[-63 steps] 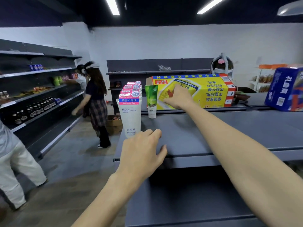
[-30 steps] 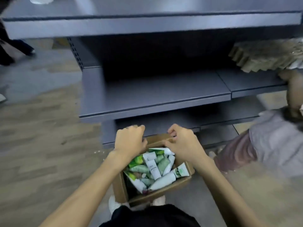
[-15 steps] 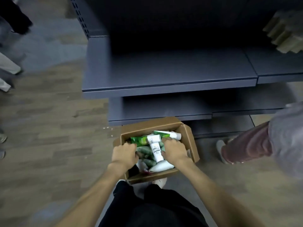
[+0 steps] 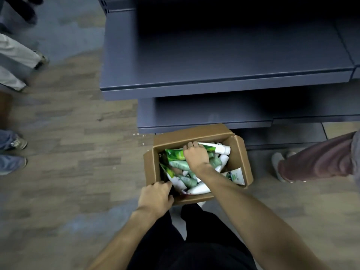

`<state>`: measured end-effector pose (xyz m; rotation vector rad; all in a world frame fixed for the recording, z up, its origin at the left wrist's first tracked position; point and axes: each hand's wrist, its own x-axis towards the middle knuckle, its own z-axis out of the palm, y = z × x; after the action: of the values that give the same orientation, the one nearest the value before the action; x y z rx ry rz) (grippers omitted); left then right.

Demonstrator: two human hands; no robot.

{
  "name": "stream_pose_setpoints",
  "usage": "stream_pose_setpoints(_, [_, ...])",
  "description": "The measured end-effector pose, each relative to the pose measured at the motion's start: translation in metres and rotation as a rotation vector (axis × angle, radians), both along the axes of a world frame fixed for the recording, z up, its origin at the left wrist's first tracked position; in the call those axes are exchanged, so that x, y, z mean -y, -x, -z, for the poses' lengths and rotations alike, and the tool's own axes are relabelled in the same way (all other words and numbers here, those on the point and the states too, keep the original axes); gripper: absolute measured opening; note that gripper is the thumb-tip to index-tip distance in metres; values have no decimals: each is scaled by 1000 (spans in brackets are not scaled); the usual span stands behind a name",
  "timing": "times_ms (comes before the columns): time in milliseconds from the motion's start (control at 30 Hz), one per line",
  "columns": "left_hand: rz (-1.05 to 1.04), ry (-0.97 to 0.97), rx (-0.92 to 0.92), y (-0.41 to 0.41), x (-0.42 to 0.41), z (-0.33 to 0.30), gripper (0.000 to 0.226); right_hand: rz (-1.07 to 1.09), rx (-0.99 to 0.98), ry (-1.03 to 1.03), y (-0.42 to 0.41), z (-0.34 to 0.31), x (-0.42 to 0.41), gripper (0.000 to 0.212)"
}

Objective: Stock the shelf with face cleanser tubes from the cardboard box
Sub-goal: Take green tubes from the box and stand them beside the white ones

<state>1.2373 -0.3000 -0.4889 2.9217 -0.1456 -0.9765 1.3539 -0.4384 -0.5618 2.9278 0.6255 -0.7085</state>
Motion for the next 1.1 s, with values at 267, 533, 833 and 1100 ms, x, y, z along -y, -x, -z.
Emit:
stream_pose_setpoints(267, [17, 39, -20, -5, -1, 2, 20, 1, 43, 29, -1, -11, 3, 36])
stream_pose_setpoints(533, [-237, 2, -100, -32, 25, 28, 32, 197, 66, -13, 19, -40, 63, 38])
stream_pose_setpoints(833, [-213, -113, -178, -47, 41, 56, 43, 257, 73, 39, 39, -39, 94, 33])
stream_pose_setpoints(1100, [-259, -125, -158, -48, 43, 57, 43, 269, 97, 27, 41, -37, 96, 33])
